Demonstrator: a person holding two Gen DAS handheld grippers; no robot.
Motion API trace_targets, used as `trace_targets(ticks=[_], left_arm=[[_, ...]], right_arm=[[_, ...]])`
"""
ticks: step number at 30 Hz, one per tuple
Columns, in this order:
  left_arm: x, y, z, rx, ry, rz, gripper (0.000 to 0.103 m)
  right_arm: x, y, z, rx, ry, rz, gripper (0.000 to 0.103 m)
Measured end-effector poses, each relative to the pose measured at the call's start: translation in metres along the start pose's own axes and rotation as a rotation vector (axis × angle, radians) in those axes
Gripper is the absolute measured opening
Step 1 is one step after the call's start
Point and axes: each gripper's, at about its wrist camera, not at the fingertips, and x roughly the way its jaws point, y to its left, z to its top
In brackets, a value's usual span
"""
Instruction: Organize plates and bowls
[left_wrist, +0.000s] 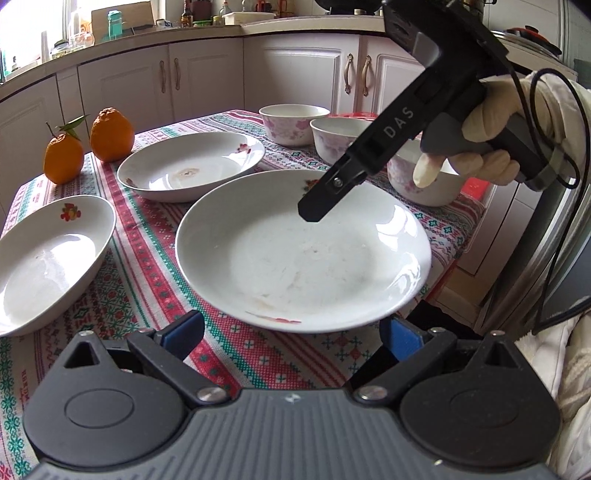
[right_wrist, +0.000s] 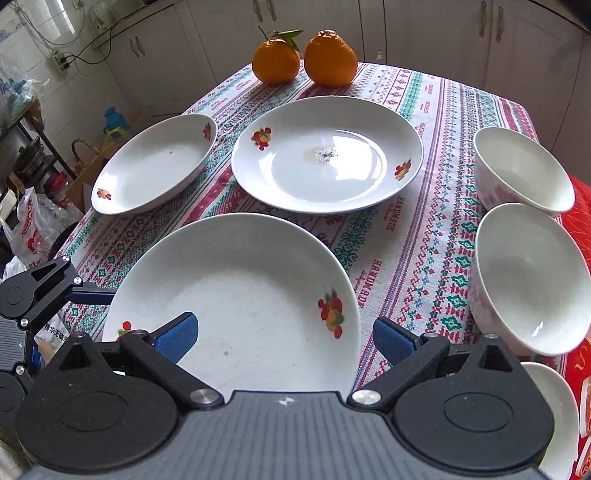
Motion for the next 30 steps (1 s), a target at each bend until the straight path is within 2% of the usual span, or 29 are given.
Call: trace_targets(ticks=[9,13,23,30], left_arm=[[0.003,-0.003,0.000,0.007,0.000,-0.009,0.098],[0.004,-0.004,0.001,0.011,-0.001,-0.013,0.097],[0.007,-0.005,0.002,0.010,0.007,-0.027,0.094],[0.009,-0.003,0.003,0.013,0.014,-0.031,0.094]], right_arm=[[0.006,-0.004,0.005,-0.022,0.022,0.022,0.096],[0.009,-0.008,0.007,-0.025,0.036,0.040,0.090],[0.012,-0.016,0.009,-0.021,0.044,0.085,0.081],[0.014,-0.020,0.011,-0.013,0.041,0.133,0.081]])
